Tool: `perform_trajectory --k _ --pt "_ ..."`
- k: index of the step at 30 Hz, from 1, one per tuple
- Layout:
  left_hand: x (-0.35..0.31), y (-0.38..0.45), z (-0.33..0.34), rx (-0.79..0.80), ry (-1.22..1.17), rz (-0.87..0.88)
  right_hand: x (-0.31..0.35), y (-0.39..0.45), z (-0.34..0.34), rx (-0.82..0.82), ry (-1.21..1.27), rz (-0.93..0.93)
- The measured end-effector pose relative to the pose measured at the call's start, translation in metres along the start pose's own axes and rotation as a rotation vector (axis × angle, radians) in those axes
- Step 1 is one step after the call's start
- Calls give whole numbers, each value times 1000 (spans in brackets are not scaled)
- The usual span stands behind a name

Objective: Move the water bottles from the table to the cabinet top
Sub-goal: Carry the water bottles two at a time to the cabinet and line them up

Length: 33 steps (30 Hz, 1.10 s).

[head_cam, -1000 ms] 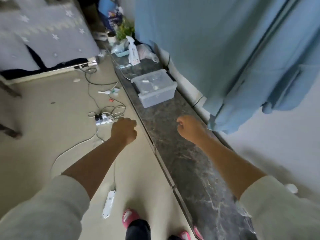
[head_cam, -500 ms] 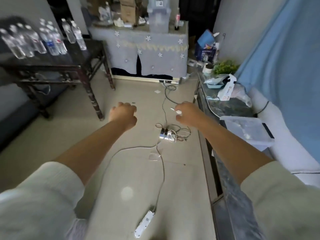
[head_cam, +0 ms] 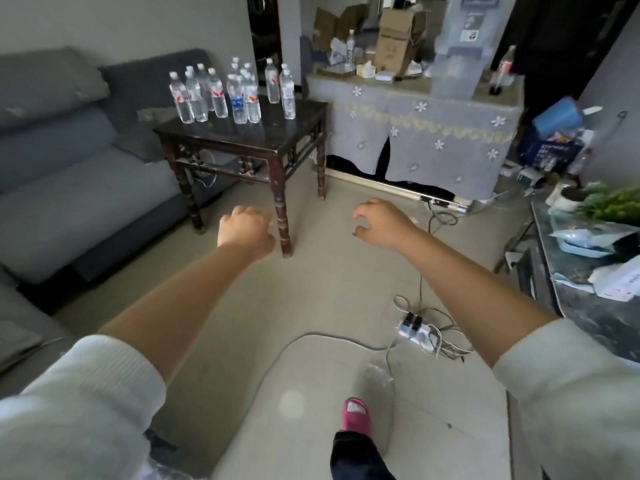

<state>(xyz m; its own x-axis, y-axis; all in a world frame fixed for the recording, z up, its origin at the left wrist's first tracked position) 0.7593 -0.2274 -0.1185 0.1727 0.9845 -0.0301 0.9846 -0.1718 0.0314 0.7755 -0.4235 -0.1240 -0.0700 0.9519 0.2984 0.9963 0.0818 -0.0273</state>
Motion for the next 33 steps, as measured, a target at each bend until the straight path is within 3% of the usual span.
perform_trajectory --k 11,23,33 --pt "90 185 -27 -66 16 -216 36 254 -18 44 -13 -148" --pt "246 294 -43 -23 77 -401 176 427 -1 51 -32 -369" --pt "411 418 -69 33 104 -357 305 589 5 30 -18 -384"
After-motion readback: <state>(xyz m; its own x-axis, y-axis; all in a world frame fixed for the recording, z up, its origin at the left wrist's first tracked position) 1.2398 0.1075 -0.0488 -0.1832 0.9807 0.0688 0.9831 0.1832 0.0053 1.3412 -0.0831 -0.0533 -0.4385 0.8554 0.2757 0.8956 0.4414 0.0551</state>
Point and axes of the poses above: each hand's wrist, its own y-axis towards the middle knuckle, its own z-axis out of the palm, x = y × z, the point moved 10 cm from there along y, towards the middle knuckle, and after that the axes turned 8 degrees about z, right-handed, at the moved point
